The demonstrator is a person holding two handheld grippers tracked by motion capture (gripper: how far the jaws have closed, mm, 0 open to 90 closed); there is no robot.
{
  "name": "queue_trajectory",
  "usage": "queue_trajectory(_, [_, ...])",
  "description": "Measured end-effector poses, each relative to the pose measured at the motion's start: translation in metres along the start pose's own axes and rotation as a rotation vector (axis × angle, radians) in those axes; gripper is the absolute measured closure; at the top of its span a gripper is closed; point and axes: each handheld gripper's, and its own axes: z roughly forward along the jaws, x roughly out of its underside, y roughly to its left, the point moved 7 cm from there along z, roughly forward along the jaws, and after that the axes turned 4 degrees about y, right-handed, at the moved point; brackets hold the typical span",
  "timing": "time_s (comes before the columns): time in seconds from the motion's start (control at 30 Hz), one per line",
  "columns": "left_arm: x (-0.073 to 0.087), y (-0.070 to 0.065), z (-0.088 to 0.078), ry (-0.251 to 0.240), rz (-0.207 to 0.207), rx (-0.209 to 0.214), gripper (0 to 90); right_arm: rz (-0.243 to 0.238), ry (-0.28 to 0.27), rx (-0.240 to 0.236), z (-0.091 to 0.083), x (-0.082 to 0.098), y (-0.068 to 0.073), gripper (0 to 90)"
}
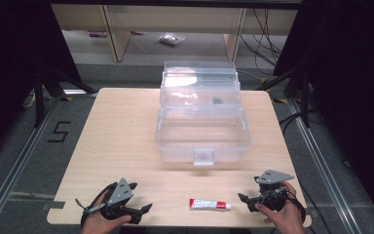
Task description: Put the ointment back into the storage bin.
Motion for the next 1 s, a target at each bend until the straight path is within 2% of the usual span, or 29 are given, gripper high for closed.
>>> queue_trajectory(0.07, [0.000, -0.001, 0.000, -0.002, -0.004, -0.001, 15.0, 0.013, 0.017, -0.010, 0.000, 0.001, 0.002, 15.4])
queue_trajectory(0.1, [0.000, -0.001, 0.000, -0.002, -0.004, 0.000, 14.9, -0.008, 0.011, -0.003, 0.000, 0.000, 0.000, 15.4])
queue_trajectory(0.37, [0.000, 0.000, 0.000, -0.001, 0.005, 0.001, 15.0, -0.026, 0.032, -0.011, -0.002, -0.003, 0.003, 15.8])
queue_trajectory(0.5, [-0.001, -0.001, 0.000, -0.007, -0.010, 0.009, 14.9, -0.045, 0.041, -0.018, -0.002, -0.006, 0.005, 16.0])
queue_trajectory(0.57, [0.000, -0.001, -0.001, -0.003, -0.005, 0.012, 15.0, -0.063, 0.039, -0.015, -0.002, -0.009, 0.006, 16.3])
queue_trajectory(0.6, [0.000, 0.000, 0.000, -0.002, -0.005, 0.001, 14.9, -0.064, 0.056, -0.021, -0.004, -0.010, 0.007, 16.3])
queue_trajectory(0.63, [0.000, 0.000, 0.000, 0.000, -0.001, 0.003, 14.9, -0.075, 0.042, -0.019, -0.003, -0.013, 0.008, 16.4])
queue_trajectory(0.67, [0.000, 0.000, 0.000, -0.004, -0.007, 0.006, 15.0, -0.070, 0.056, -0.018, -0.004, -0.013, 0.009, 16.8])
queue_trajectory(0.7, [0.000, 0.000, 0.000, -0.007, -0.007, 0.001, 15.0, -0.097, 0.046, -0.019, -0.004, -0.016, 0.010, 17.7])
queue_trajectory(0.77, [0.001, 0.000, -0.001, 0.011, -0.004, 0.014, 15.0, -0.122, 0.063, -0.031, -0.004, -0.019, 0.013, 19.0])
queue_trajectory(0.83, [0.000, 0.000, 0.000, 0.000, -0.007, 0.003, 15.0, -0.147, 0.085, -0.035, -0.004, -0.022, 0.015, 19.4])
queue_trajectory(0.9, [0.000, 0.001, 0.000, 0.002, -0.004, 0.002, 14.9, -0.164, 0.110, -0.048, -0.004, -0.025, 0.019, 20.4])
queue_trajectory(1.0, [0.000, 0.001, 0.000, -0.001, -0.004, -0.004, 14.9, -0.191, 0.124, -0.042, -0.004, -0.032, 0.024, 24.3])
